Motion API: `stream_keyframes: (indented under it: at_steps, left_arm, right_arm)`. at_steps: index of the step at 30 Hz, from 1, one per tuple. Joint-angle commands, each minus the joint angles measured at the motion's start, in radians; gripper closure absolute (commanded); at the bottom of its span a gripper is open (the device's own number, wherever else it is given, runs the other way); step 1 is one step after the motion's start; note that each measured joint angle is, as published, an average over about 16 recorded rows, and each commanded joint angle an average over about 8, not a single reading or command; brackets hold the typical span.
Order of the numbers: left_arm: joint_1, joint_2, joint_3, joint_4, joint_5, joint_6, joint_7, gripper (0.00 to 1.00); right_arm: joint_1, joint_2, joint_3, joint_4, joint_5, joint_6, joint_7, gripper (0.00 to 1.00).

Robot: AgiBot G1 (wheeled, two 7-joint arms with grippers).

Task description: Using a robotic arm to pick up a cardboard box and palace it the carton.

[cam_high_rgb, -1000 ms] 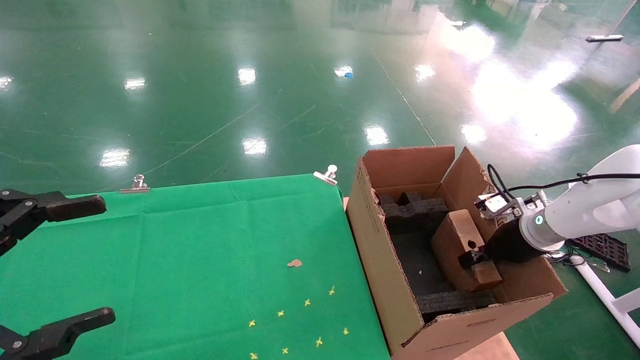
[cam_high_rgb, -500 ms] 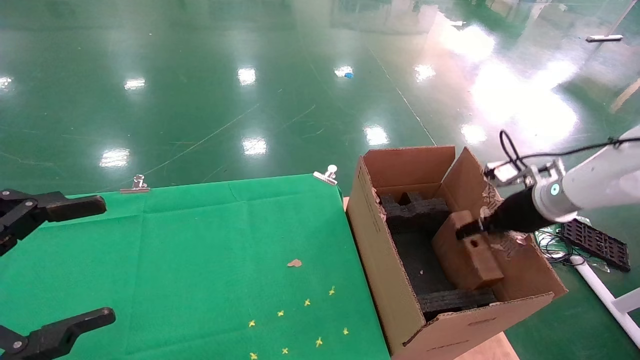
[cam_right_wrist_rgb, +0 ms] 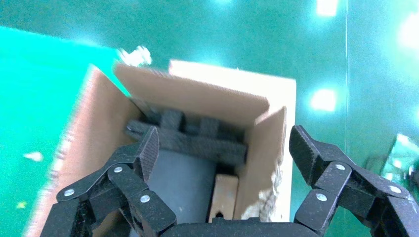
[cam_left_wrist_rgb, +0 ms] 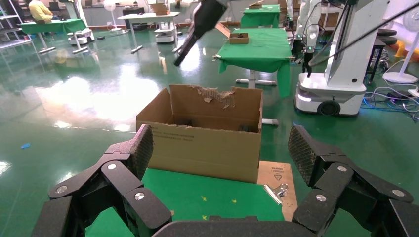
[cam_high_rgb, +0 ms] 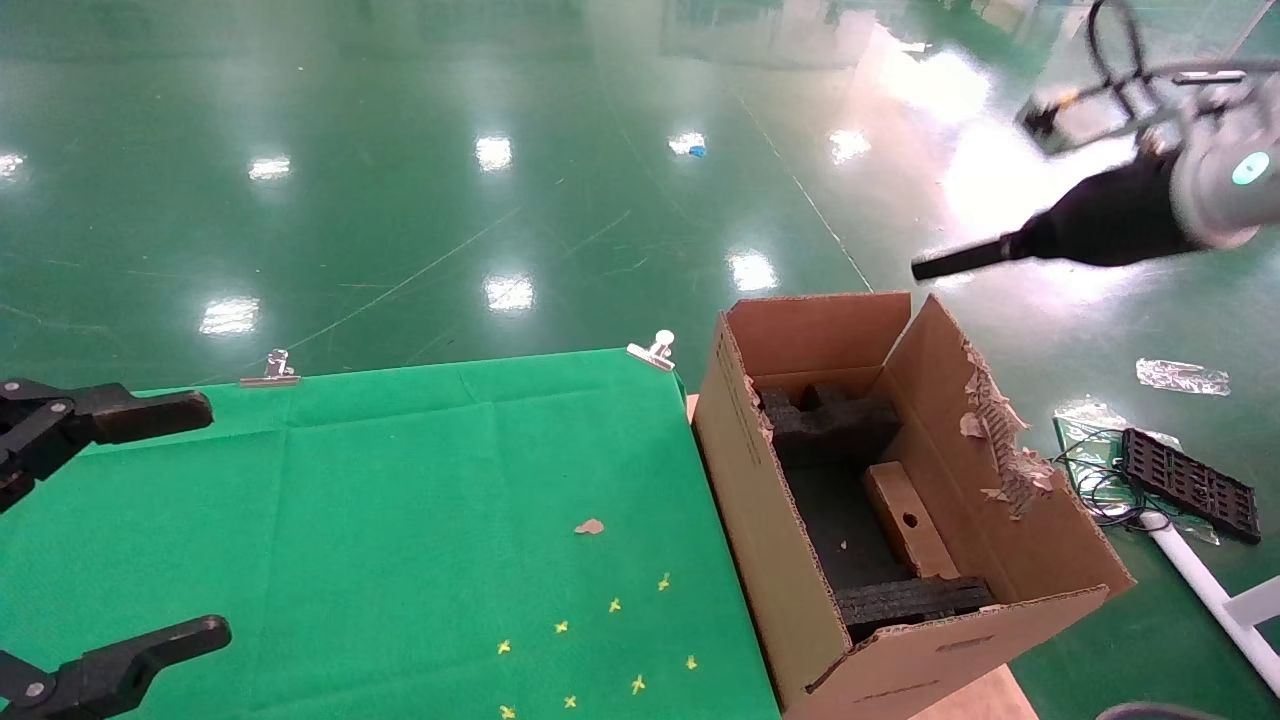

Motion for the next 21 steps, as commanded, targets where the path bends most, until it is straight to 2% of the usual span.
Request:
stream_keyframes:
  at_steps: [1, 9, 21]
  left_arm:
    - [0.0, 0.0, 0.0, 0.0, 0.0, 0.0, 0.0, 0.0]
    - [0.0, 0.0, 0.001, 0.0, 0.0, 0.0, 0.0, 0.0]
    - [0.0, 0.0, 0.001, 0.001, -0.001, 0.0, 0.001, 0.0]
  right_arm:
    - [0.044, 0.034, 0.005, 0.068, -0.006, -0.001, -0.003, 0.0]
    - [0.068, 0.098, 0.026, 0.219, -0.015, 0.007, 0.03, 0.0]
    - [-0.132, 0.09, 0.257, 0.332, 0.077, -0.062, -0.093, 0.0]
